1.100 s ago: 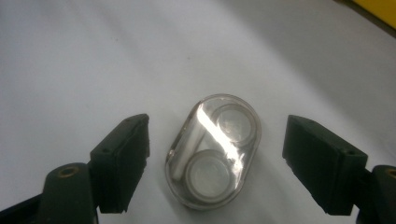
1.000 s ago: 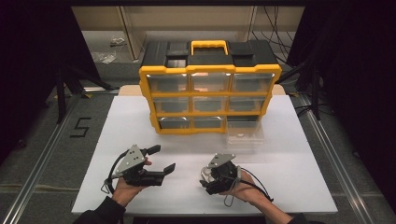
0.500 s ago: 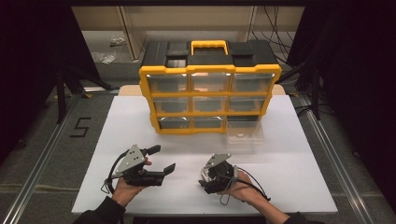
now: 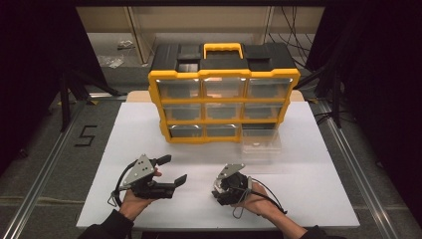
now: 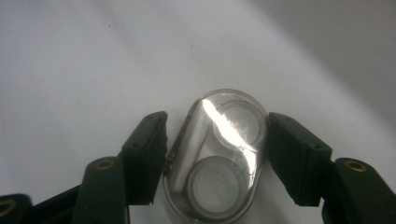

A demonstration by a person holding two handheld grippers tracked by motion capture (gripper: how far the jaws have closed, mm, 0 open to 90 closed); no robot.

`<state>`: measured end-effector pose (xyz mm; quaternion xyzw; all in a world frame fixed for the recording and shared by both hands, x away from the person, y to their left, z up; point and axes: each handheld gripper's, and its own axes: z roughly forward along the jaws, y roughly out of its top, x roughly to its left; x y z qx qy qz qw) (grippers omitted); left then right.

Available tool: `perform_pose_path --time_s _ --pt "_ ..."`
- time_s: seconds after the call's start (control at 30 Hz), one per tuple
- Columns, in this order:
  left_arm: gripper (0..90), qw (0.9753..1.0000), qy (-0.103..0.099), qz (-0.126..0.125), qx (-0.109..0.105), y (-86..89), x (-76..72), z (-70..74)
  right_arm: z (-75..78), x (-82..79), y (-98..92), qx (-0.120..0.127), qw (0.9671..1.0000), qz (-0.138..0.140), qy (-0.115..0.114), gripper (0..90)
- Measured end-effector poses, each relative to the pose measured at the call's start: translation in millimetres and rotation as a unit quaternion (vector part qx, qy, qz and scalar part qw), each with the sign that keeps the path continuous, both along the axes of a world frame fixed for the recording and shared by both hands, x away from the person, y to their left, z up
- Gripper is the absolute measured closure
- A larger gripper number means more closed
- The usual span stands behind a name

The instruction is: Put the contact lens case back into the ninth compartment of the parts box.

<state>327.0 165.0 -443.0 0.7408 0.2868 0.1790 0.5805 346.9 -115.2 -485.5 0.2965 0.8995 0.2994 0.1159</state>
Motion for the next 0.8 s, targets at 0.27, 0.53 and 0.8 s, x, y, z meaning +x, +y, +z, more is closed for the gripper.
perform_pose_path --time_s 0.27,0.53,0.8 --pt "15.6 1.0 0.0 0.0 -0.001 0.0 -0.3 0.2 0.3 -0.2 -1.9 0.002 1.0 0.006 0.006 42.8" --pt "15.7 1.0 -0.001 0.0 -0.001 0.1 -0.3 0.4 0.7 -1.2 -3.1 0.0 0.9999 0.011 0.006 46.9" --pt "15.7 1.0 -0.001 0.0 -0.001 0.1 -0.6 0.5 1.1 -1.7 -3.3 0.002 0.9999 0.013 0.009 49.3"
